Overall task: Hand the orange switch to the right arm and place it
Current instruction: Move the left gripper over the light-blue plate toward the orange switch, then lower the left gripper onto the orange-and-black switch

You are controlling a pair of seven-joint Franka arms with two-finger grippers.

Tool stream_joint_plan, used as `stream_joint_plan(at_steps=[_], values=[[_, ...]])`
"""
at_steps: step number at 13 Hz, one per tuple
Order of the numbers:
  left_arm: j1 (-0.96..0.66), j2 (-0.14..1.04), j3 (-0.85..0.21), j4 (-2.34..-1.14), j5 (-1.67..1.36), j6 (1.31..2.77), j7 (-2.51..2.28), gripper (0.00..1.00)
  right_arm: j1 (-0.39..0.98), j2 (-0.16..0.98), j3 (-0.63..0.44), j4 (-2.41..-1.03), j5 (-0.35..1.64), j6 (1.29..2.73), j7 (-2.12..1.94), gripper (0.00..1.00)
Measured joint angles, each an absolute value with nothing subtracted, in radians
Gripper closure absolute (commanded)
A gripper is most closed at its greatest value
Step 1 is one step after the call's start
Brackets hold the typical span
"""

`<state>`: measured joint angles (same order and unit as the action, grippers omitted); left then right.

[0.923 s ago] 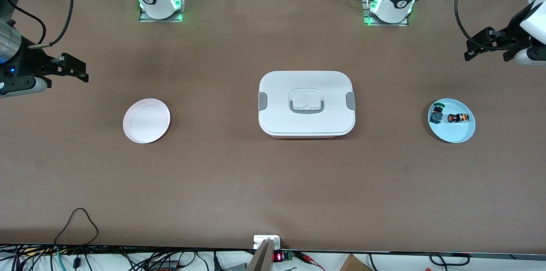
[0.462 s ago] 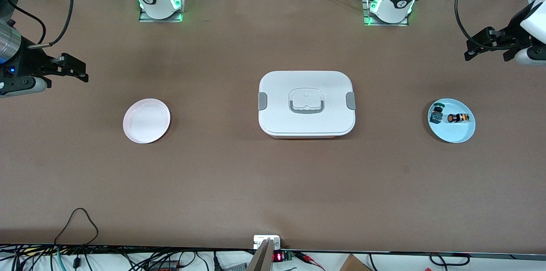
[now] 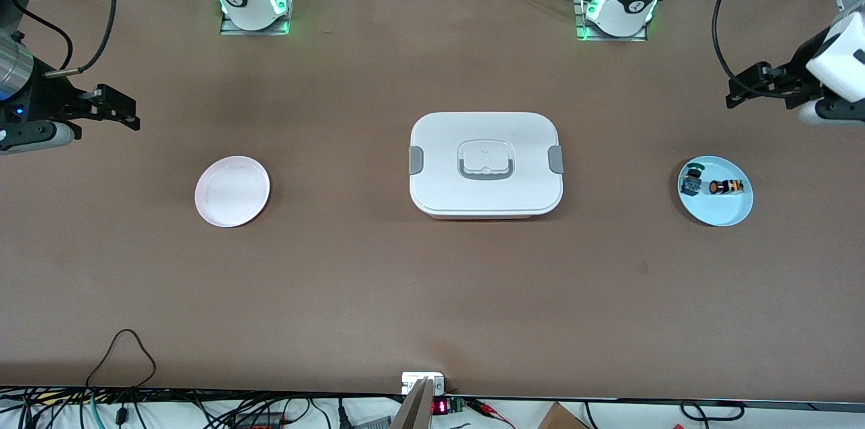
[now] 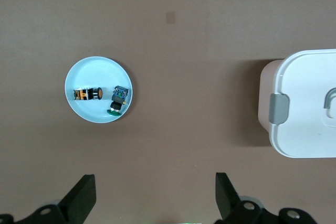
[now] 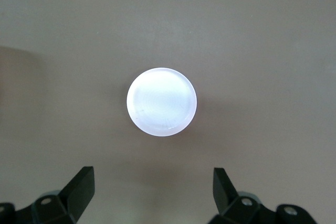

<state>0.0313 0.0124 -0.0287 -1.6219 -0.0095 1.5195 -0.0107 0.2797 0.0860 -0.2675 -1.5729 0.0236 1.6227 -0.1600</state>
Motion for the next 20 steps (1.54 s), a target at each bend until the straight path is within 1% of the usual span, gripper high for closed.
stream_joint_plan(at_steps=[10,15,20], values=[[0.051,0.158,-0.027,-1.618,-0.009,1.522,-0.011,0.00,0.279,0.086,-0.268,-1.573,0.024,1.623,-0.160,0.00],[0.051,0.184,-0.027,-1.623,-0.009,1.523,-0.011,0.00,0.279,0.086,-0.268,-1.573,0.024,1.624,-0.160,0.00],[0.080,0.206,-0.024,-1.672,-0.007,1.545,-0.011,0.00,0.281,0.086,-0.266,-1.573,0.024,1.632,-0.160,0.00]])
